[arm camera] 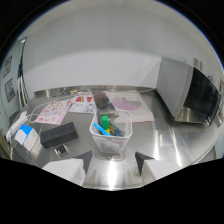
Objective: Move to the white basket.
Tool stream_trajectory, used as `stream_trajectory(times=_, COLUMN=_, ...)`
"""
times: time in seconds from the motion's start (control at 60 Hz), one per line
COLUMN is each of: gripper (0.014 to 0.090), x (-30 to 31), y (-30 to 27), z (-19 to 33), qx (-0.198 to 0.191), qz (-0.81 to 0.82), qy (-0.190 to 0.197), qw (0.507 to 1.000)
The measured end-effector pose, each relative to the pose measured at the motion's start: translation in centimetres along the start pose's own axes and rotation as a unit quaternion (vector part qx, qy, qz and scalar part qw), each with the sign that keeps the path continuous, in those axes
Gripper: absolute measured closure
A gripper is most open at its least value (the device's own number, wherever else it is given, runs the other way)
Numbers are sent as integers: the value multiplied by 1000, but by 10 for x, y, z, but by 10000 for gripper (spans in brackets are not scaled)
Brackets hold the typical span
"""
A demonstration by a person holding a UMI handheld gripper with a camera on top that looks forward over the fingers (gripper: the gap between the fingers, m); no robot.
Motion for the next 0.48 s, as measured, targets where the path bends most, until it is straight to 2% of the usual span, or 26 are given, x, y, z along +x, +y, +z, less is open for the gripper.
stream_trajectory(times=0.483, gripper=204, x=-5, y=-11, z=26, qx=-6, qz=-6, qy=-5, qw=1000)
